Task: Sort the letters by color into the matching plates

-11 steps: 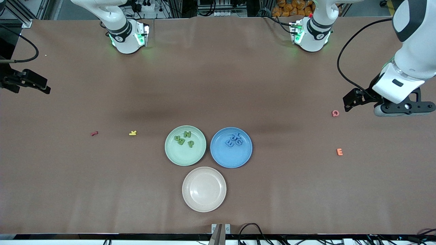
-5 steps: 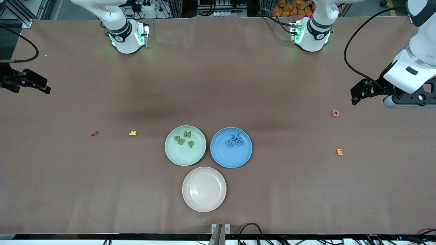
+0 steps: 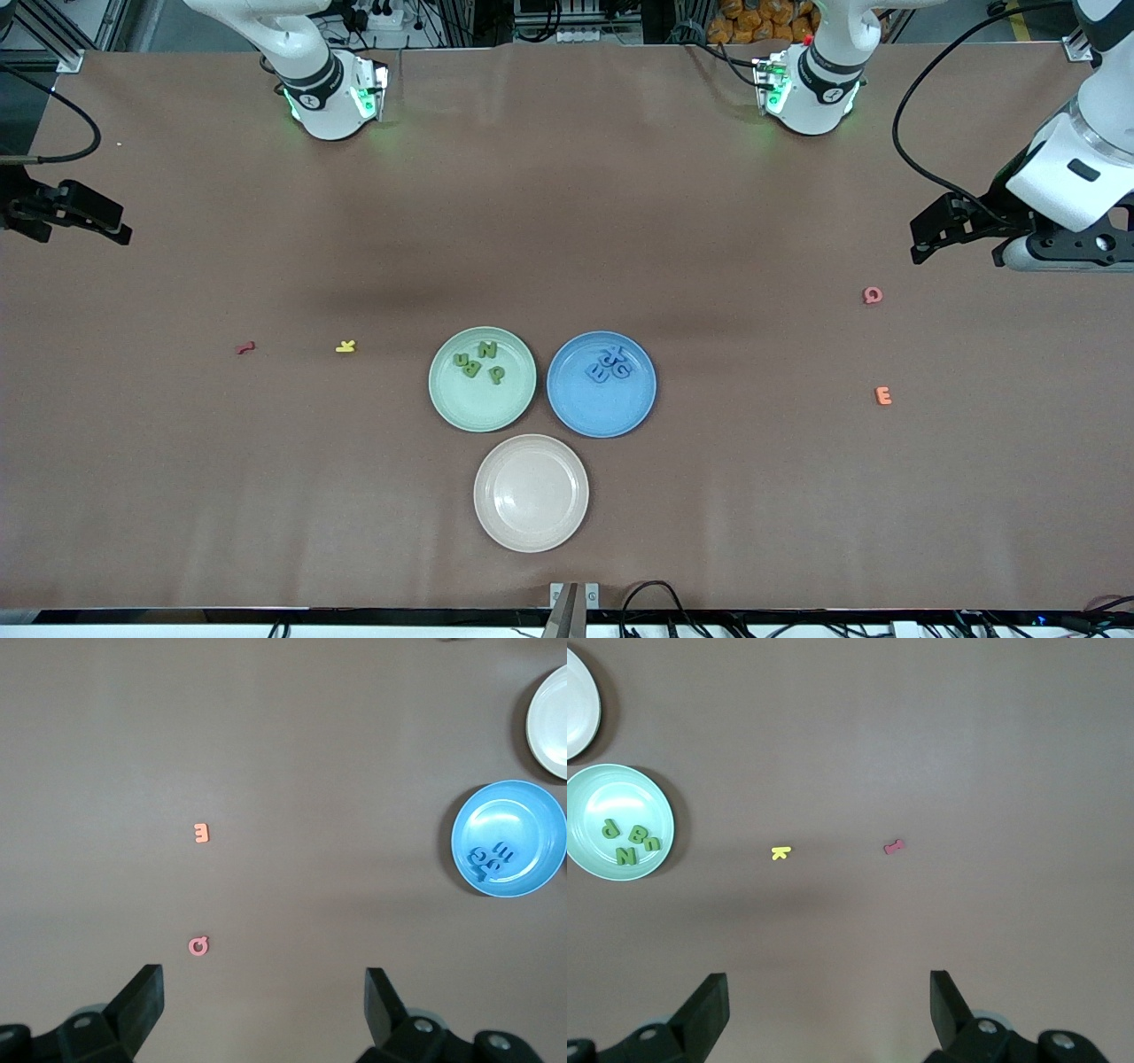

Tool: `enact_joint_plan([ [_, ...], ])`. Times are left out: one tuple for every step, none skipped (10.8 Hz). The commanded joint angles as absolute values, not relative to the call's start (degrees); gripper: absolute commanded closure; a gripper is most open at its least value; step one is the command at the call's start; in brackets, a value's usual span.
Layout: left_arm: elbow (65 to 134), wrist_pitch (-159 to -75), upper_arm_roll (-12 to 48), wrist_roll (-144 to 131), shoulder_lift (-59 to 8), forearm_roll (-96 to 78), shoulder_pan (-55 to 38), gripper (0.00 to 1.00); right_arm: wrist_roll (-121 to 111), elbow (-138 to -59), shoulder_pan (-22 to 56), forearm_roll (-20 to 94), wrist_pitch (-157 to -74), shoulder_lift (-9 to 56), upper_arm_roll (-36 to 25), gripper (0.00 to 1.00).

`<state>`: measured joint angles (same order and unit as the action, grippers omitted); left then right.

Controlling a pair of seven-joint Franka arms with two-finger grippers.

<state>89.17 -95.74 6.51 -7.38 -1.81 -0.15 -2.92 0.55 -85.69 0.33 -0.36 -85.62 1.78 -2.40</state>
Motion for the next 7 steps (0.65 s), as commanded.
enact_joint_plan([
  [88.2, -94.5, 6.0, -5.6, -1.8, -1.3, -2.6, 0.0, 1.4, -85.5, -0.8, -1.1, -85.7, 1.8, -1.2, 0.0],
  [88.2, -94.5, 5.7, -5.5, -1.9, -1.4, -2.6, 0.0, 1.4, -85.5, -0.8, -1.1, -85.7, 1.8, -1.2, 0.0],
  [88.2, -94.6, 5.7, -5.4, -1.8, -1.2, -2.6, 0.0, 1.4, -85.4, -0.8, -1.1, -85.7, 1.8, -1.1, 0.0],
  [88.2, -94.6, 5.7, -4.7, -1.8, -1.2, -2.6, 0.0, 1.4, -85.5, -0.8, -1.1, -85.6, 1.8, -1.1, 0.0],
  [88.2, -94.6, 5.7, -4.7, -1.8, -1.2, -2.6, 0.0, 1.4, -85.4, -0.8, -1.1, -85.7, 1.8, -1.1, 0.0],
  [88.3, -94.6, 5.7, -4.7, -1.8, -1.2, -2.6, 0.0, 1.4, -85.5, -0.8, -1.1, -85.6, 1.8, -1.1, 0.0],
  [88.2, -94.6, 5.8, -4.7, -1.8, -1.2, -2.7, 0.0, 1.4, -85.5, -0.8, -1.1, -85.6, 1.8, -1.1, 0.0],
])
